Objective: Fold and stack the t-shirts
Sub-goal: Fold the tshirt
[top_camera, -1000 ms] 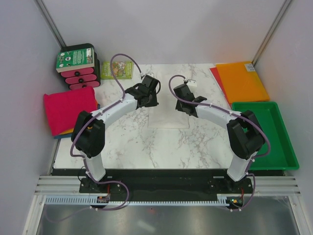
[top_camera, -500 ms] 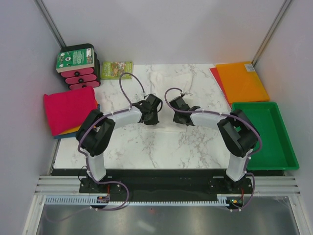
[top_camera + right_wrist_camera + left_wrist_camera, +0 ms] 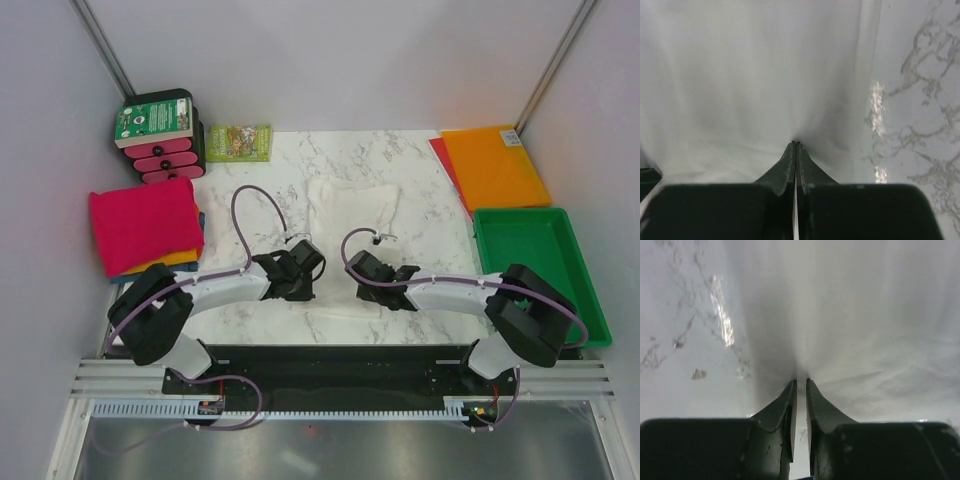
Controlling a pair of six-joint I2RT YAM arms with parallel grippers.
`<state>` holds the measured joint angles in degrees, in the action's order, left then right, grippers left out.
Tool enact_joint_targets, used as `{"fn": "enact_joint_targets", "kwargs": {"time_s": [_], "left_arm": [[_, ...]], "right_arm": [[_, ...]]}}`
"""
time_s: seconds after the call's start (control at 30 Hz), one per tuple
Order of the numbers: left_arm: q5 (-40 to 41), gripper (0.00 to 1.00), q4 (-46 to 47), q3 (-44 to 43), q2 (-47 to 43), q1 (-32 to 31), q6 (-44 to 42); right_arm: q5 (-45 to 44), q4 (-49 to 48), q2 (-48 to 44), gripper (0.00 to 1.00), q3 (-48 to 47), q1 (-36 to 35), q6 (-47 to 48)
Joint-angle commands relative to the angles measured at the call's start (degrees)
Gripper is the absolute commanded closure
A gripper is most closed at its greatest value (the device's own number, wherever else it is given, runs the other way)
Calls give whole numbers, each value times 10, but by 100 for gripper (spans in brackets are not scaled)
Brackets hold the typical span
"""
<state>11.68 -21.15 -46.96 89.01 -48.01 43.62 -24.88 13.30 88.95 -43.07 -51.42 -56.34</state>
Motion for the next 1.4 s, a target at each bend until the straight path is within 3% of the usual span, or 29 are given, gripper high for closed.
{"fn": "enact_joint_targets", "kwargs": {"time_s": [0.0,0.17,0.2,0.3,0.4,0.8,1.37], "left_arm": [[42,80,-66,39,-69,-23,54],[85,70,-86,42,-121,-45,75],[98,61,-97,40,-144,-48,77],[127,46,-101,39,-195,-53,77],[121,38,-100,54,-252,-53,81],[62,36,-27,189,-260,-82,127],[49,37,59,200,-242,-86,123]], "right_arm": [[-32,74,-40,100,46,-20,-52],[-92,111,-48,97,-22,-23,-16],[-103,132,-54,89,-38,-22,0],[-131,145,-103,70,-80,-22,21],[-126,153,-161,62,-101,-22,45],[-108,179,-276,64,-18,-36,4],[-116,170,-292,66,47,-90,-50]]}}
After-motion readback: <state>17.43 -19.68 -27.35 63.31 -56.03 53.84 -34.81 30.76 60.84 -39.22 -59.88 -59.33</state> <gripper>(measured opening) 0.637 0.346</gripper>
